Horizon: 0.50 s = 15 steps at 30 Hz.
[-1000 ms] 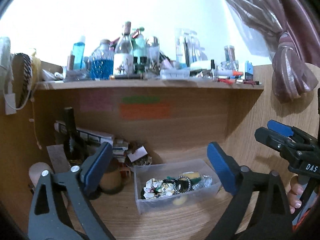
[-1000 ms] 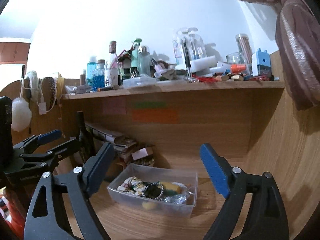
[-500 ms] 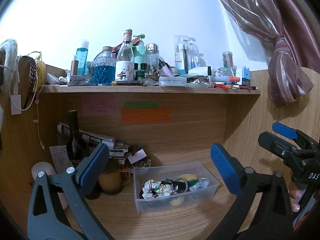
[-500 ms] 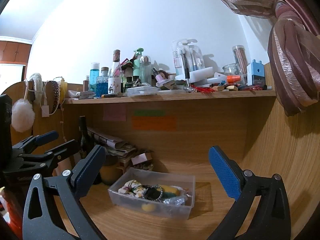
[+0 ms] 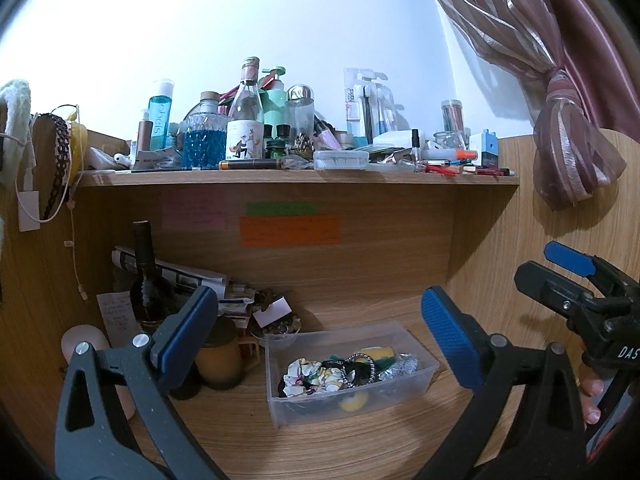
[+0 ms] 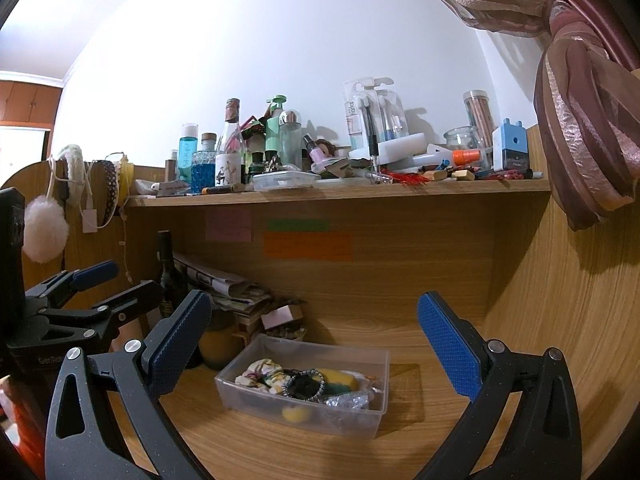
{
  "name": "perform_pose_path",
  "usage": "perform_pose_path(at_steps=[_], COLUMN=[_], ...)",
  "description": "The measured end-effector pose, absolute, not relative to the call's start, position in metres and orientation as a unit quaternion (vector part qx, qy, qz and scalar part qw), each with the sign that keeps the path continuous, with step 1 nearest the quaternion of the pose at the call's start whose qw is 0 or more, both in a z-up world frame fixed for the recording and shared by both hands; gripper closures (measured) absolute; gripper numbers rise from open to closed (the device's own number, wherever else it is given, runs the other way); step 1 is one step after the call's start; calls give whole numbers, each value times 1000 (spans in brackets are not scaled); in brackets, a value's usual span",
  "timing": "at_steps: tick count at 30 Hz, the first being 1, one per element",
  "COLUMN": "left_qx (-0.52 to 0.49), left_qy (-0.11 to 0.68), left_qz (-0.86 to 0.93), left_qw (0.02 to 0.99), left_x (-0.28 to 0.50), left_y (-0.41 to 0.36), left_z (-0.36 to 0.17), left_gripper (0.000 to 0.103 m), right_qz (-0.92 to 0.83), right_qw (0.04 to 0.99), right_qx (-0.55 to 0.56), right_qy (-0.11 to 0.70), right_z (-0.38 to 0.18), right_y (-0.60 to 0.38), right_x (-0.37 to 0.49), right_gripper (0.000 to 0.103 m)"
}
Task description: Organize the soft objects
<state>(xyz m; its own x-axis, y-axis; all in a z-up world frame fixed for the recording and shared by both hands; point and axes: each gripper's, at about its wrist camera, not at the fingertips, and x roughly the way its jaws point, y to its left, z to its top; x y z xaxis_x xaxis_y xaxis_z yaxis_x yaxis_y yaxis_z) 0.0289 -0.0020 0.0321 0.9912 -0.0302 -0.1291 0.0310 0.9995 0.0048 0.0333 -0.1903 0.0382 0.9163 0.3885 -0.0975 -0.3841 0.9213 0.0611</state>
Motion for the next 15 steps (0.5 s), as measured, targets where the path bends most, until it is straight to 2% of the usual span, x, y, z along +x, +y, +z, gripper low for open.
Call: perform_pose_path(at_steps=[15], left_qx=[4], left_qy=[68], left_qz=[-24], left_qw=[997], left_x=[32], left_y=[1], left_z=[31], left_gripper=[0], right_qz=[196], right_qw=[979], right_qx=[25], right_qy=[59], right_z=[36], right_y=[-189], right_x=[34], right_gripper=[0])
